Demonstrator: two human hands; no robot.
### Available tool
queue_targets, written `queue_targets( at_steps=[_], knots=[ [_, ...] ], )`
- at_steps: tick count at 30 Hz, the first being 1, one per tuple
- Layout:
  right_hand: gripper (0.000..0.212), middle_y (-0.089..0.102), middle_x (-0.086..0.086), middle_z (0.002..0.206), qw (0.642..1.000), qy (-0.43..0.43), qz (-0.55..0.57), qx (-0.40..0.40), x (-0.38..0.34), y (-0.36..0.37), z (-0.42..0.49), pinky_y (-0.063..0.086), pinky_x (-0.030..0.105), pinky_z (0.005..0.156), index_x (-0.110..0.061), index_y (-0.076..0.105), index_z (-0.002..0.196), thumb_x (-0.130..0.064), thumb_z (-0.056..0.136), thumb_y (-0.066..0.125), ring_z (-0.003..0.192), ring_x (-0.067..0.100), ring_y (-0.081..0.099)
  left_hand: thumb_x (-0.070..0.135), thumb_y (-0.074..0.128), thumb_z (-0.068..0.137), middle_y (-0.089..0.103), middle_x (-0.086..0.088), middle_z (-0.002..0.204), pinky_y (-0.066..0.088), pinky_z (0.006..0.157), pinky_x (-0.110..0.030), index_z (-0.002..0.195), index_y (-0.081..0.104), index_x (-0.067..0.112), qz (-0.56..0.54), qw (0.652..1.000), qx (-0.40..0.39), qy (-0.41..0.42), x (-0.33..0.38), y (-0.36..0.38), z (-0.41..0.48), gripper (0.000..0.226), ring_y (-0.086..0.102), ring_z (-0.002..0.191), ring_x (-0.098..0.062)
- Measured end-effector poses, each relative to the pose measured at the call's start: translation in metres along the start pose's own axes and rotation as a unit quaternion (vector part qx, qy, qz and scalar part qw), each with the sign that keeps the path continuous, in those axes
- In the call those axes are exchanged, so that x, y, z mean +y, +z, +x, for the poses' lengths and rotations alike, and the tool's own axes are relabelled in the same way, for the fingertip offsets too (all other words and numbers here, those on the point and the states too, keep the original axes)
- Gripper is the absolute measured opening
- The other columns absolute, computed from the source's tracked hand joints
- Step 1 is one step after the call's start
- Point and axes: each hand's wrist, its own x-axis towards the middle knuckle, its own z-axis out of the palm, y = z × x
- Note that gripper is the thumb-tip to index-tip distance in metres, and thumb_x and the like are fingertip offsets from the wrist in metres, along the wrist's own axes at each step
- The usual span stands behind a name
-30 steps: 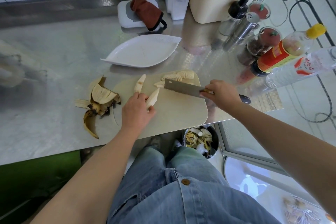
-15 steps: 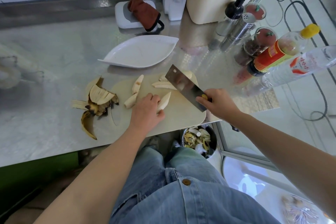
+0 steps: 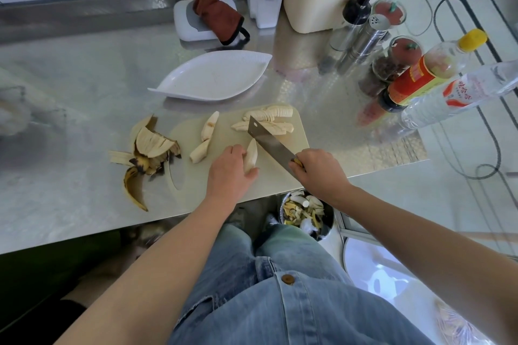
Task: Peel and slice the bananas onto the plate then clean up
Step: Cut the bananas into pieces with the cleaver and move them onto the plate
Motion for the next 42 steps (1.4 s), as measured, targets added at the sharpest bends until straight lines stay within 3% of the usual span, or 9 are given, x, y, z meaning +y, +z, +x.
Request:
queue_targets(
  at_steps=[4,11,15,20,27,31,36,42],
  knots=[
    [0.048,0.035,-0.004,0.057,1.000,-0.007,0.014,-0.005,-0.003,0.001,0.004,0.019,0.024,0.047,-0.025,0.026,0.054,-0.026,0.096,0.048,0.050,0.008,0.034,0.035,0.073,0.080,0.058,-0.005,0.101,0.043,0.077,-0.032,0.109,0.056,0.012,-0.010,1.000,0.003,-0.017,0.002,0.002,-0.001,0.040,0.058,0.088,-0.025],
    [0.041,0.044,0.005,0.057,0.998,-0.019,0.045,0.026,0.010,-0.001,0.006,0.028,0.029,0.051,-0.011,0.041,0.057,-0.025,0.094,0.052,0.052,0.020,0.042,0.045,0.071,0.080,0.063,-0.002,0.091,0.041,0.074,-0.030,0.096,0.061,0.013,-0.064,0.994,0.025,-0.081,0.011,0.010,0.004,0.038,0.059,0.085,-0.021],
    [0.046,0.039,0.000,0.056,0.999,-0.026,0.029,0.017,0.006,-0.002,0.008,0.026,0.029,0.053,-0.018,0.032,0.054,-0.027,0.095,0.051,0.052,0.017,0.038,0.045,0.071,0.080,0.067,0.001,0.091,0.038,0.071,-0.027,0.098,0.063,0.015,-0.093,0.988,0.043,-0.118,0.010,0.009,0.009,0.035,0.061,0.086,-0.019],
    [0.048,0.034,-0.005,0.057,1.000,-0.022,0.016,0.006,-0.001,0.001,0.009,0.019,0.024,0.047,-0.025,0.026,0.054,-0.028,0.096,0.049,0.051,0.008,0.032,0.036,0.071,0.082,0.070,0.002,0.089,0.035,0.069,-0.025,0.094,0.066,0.016,-0.099,0.988,0.042,-0.111,0.012,0.008,0.011,0.024,0.063,0.085,-0.018],
    [0.046,0.034,-0.006,0.060,1.000,-0.027,-0.010,-0.008,-0.006,-0.006,0.011,0.021,0.025,0.049,-0.027,0.025,0.056,-0.029,0.098,0.046,0.055,0.012,0.035,0.034,0.072,0.082,0.069,0.002,0.087,0.034,0.068,-0.025,0.091,0.067,0.016,-0.101,0.988,0.039,-0.110,0.013,0.006,0.012,0.021,0.063,0.083,-0.018],
    [0.046,0.032,-0.006,0.060,0.999,-0.028,-0.021,-0.008,-0.007,-0.007,0.013,0.023,0.028,0.050,-0.026,0.024,0.056,-0.029,0.097,0.045,0.057,0.016,0.037,0.033,0.072,0.081,0.069,0.001,0.084,0.042,0.071,-0.030,0.089,0.068,0.017,-0.113,0.986,0.037,-0.114,0.013,0.007,0.012,0.018,0.064,0.082,-0.020],
    [0.046,0.033,-0.007,0.060,0.999,-0.030,-0.017,-0.011,-0.010,-0.006,0.011,0.019,0.023,0.048,-0.027,0.024,0.056,-0.027,0.098,0.045,0.052,0.006,0.031,0.034,0.072,0.081,0.069,0.001,0.084,0.040,0.070,-0.028,0.089,0.068,0.016,-0.115,0.986,0.033,-0.113,0.011,0.007,0.013,0.019,0.063,0.081,-0.019],
    [0.031,0.032,-0.009,0.062,1.000,-0.012,-0.004,-0.027,-0.007,0.006,0.005,0.019,0.022,0.048,-0.016,0.039,0.069,-0.025,0.099,0.044,0.060,0.016,0.038,0.033,0.072,0.082,0.068,0.000,0.081,0.038,0.068,-0.027,0.086,0.068,0.015,-0.113,0.986,0.031,-0.118,0.013,0.006,0.012,0.019,0.062,0.078,-0.019]
  ],
)
